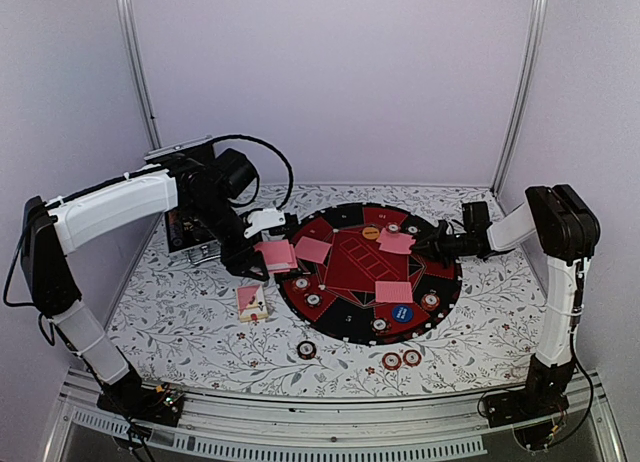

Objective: Distribute texas hold em gaming equipment

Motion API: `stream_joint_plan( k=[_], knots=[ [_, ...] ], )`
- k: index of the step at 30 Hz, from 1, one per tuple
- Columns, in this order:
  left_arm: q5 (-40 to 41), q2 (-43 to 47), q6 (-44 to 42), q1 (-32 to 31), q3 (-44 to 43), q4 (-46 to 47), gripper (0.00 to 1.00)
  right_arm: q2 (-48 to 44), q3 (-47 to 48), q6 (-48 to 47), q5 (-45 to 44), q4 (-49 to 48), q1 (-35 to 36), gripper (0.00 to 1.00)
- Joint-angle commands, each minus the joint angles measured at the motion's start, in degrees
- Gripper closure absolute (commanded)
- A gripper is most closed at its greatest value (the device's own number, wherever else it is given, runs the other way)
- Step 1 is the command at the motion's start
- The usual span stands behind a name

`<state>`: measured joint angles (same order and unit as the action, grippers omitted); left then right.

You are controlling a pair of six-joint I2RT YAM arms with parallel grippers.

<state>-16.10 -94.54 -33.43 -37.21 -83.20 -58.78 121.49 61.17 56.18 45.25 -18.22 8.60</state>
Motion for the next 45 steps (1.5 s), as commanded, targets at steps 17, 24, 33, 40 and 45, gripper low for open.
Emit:
stream_joint_plan(
  k=[17,24,33,40,45],
  knots=[
    [-1.2,0.3,-0.7,0.3,-0.6,0.6,1.00,2.1,4.3,-1.1,-3.2,2.1,0.0,0.99],
    [-1.4,0.3,-0.7,0.3,-0.6,0.5,1.00,-3.2,2.6,-4.9,-7.2,7.9,0.0,0.60],
    [-1.6,0.5,-0.6,0.3,-0.6,0.4,1.00,-17.4,-3.7,-10.3,-15.0,16.6,1.0,0.38],
    [-2.6,0.1,0.2,0.3,0.2,1.1,1.00,-26.8,-3.3,-12.5,-15.9,20.3,9.6,0.13],
    [-2.7,0.0,0.5,0.3,0.5,1.8,1.00,-27.4,-1.1,-10.8,-12.5,18.8,18.1,0.01]
  ],
)
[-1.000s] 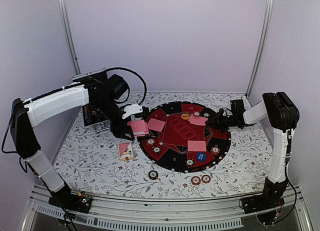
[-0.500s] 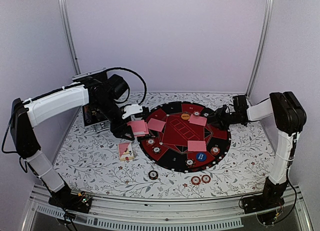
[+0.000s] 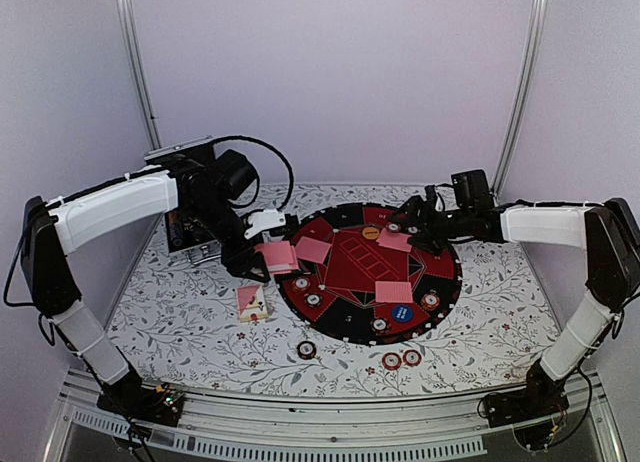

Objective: Distribute texas hold em gaming equipment

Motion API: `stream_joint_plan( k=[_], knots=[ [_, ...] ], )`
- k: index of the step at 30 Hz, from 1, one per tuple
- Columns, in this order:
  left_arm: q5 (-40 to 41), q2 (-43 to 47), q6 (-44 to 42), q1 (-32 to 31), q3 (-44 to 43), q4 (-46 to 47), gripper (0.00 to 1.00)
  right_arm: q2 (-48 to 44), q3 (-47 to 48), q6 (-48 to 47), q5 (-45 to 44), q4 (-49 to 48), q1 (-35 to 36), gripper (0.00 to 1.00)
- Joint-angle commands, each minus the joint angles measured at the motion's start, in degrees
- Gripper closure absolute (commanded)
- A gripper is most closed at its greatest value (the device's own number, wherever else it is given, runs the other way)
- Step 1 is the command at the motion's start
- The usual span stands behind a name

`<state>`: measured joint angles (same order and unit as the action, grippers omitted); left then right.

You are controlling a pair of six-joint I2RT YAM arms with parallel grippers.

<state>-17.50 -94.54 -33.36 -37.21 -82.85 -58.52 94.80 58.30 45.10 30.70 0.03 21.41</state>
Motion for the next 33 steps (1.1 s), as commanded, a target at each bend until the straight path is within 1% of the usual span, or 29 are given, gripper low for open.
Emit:
stream_joint_plan(
  k=[1,8,11,15,24,33],
  knots=[
    [-1.3,0.0,0.5,0.3,0.0,1.6,1.00,-0.3,2.2,1.1,2.7,-1.2,7.5,0.01],
    [-1.0,0.2,0.8,0.3,-0.2,1.8,1.00,3.5,5.5,4.8,5.6,-5.7,17.4,0.01],
    [-1.1,0.5,0.8,0.3,-0.2,2.0,1.00,5.4,6.7,6.3,6.3,-7.7,20.5,0.01],
    [-1.2,0.8,1.0,0.3,0.0,2.3,1.00,8.3,7.3,9.3,8.3,-13.0,23.4,0.01],
    [-0.9,1.6,0.9,0.3,0.9,2.9,1.00,13.2,9.3,14.0,10.0,-19.1,26.6,0.01],
    [-0.9,1.4,0.9,0.3,0.3,3.1,1.00,13.3,9.1,16.7,10.2,-22.4,27.6,0.01]
  ],
)
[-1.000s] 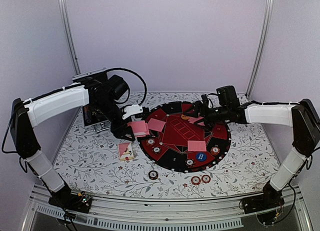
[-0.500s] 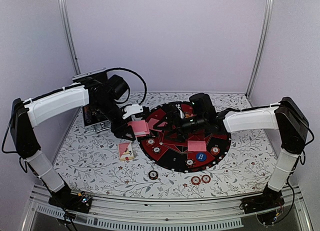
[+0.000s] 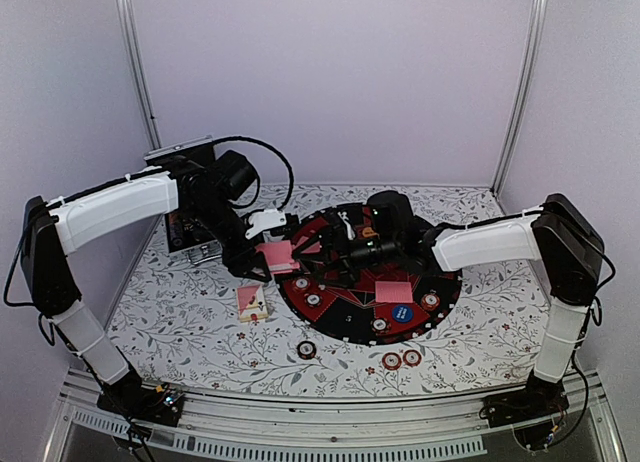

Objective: Distribute texas hold em gaming equipment

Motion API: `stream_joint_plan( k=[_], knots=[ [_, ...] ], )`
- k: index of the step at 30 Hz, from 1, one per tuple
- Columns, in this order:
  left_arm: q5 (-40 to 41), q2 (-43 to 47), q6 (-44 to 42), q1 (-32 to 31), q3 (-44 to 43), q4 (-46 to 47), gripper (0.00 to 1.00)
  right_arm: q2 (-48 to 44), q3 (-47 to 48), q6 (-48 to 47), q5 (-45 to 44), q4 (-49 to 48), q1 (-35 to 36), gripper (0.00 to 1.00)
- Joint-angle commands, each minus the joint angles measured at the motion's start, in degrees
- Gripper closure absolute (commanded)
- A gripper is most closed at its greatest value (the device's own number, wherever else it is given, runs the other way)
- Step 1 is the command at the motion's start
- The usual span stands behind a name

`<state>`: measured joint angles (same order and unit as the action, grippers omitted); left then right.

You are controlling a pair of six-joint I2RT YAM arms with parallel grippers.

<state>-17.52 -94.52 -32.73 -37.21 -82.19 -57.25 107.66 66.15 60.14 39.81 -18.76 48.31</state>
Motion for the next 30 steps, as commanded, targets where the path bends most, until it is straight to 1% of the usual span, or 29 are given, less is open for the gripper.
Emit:
stream_joint_plan(
  k=[1,10,26,30],
  knots=[
    [-0.9,1.4,0.3,0.3,-0.5,1.9,1.00,0.5,1.1,2.0,1.2,-3.9,0.6,0.01],
    [-0.8,1.0,0.2,0.3,-0.9,1.9,1.00,3.8,2.8,5.1,3.2,-7.8,0.8,0.01],
    [-1.3,0.7,0.2,0.2,-1.5,1.9,1.00,15.8,16.2,8.8,6.1,-9.7,2.7,0.01],
    [-1.3,0.9,0.1,0.3,-1.8,1.8,1.00,18.4,18.3,10.4,6.9,-10.8,3.0,0.01]
  ],
)
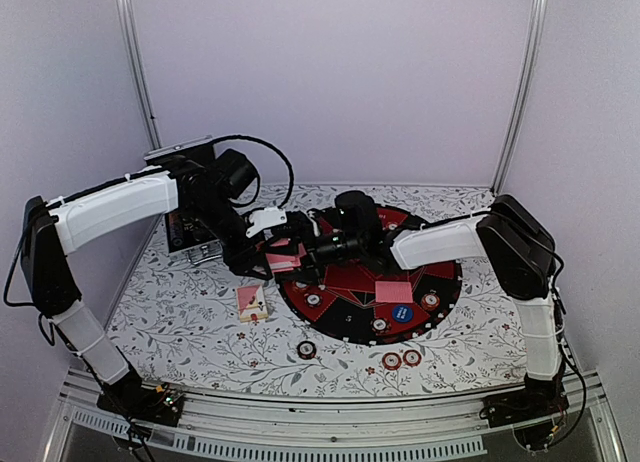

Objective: Distribute texas hold em gaming equipment

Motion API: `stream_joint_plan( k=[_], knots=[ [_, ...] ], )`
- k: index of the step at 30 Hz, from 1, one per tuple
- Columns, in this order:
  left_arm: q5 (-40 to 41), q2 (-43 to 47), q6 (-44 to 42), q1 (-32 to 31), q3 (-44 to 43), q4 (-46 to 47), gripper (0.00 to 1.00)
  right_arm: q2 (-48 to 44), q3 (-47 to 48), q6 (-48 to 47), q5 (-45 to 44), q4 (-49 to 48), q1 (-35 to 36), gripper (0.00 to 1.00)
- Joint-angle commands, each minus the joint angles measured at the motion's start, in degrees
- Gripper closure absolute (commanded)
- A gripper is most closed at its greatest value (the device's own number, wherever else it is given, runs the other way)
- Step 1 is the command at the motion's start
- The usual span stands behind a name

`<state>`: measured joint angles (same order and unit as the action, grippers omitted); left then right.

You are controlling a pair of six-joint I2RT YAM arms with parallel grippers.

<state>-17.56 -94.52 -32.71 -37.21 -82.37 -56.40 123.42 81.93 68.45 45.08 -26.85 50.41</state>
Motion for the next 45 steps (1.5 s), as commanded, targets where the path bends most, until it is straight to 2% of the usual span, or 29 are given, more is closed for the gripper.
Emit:
stream_joint_plan(
  k=[1,5,12,23,29,45],
  knots=[
    [-1.3,1.0,0.1,0.3,-1.7,0.9,1.00,3.0,2.7,2.5,1.8,-3.0,1.0,0.01],
    [-1.2,1.2,0.0,0.3,-1.4,0.8,1.00,3.1,1.6,3.1,1.5,-3.6,0.8,0.05],
    [-1.2,1.6,-0.2,0.3,-1.3,0.7,1.00,1.7,-3.6,6.5,1.7,-9.2,-0.8,0.26],
    [-1.0,2.1,-0.3,0.3,-0.8,0.8,1.00,-2.0,-8.1,6.3,1.8,-10.3,-2.6,0.40],
    [-0.8,1.9,-0.3,0.4,-0.8,0.8,1.00,-3.5,-8.3,6.3,2.6,-10.3,-2.9,0.58],
    [-0.3,2.2,-0.4,0.5,-0.4,0.8,1.00,-8.4,-12.0,5.8,3.5,-10.0,-4.1,0.81]
  ],
)
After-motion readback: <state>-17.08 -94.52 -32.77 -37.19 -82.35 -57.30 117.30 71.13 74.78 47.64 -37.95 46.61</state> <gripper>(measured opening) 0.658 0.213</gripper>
